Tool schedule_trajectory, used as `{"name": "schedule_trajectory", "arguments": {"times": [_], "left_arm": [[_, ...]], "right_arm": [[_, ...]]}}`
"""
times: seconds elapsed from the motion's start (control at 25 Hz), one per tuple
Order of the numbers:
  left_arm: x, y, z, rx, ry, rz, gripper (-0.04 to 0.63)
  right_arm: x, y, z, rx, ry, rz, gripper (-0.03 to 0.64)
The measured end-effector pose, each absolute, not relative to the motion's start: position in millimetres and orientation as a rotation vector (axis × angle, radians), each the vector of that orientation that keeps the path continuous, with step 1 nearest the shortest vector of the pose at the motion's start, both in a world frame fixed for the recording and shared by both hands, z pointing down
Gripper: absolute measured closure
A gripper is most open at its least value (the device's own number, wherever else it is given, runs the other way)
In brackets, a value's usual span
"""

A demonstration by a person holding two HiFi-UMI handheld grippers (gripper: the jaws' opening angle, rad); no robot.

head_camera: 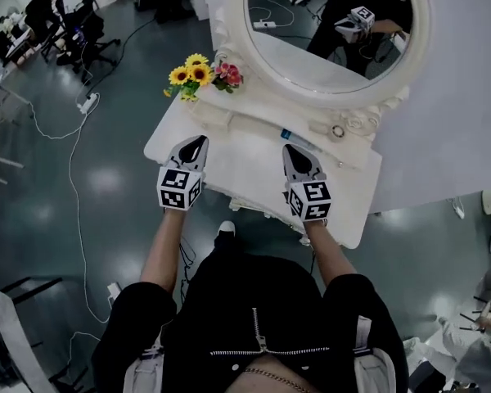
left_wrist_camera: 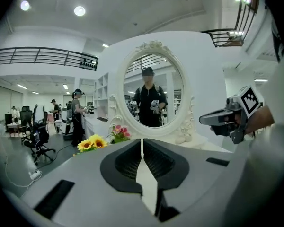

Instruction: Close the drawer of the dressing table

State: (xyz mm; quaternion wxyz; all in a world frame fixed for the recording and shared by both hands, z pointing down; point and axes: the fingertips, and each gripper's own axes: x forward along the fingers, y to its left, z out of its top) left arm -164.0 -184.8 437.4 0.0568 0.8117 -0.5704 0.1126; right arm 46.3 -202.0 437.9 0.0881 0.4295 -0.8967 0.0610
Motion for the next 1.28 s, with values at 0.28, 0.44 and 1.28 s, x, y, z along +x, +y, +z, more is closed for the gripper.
{"name": "schedule_trajectory", "arguments": {"times": [0.28,0.44,1.28], "left_arm": [[-182,-268,439,2.607,-1.564,0.364,0.565],[-188,-292,445,2.65,-1.484,0.352,0.565],[-178,-326,460,2.692,-1.374,0.345,0.565]], "right_arm": [[16,-260,435,1.443,-2.589,0.188,0.611],[8,-272,438,1.514,-2.543,0.199,0.611],[14,-283,453,1.626,-2.483,0.252,0.611]]}}
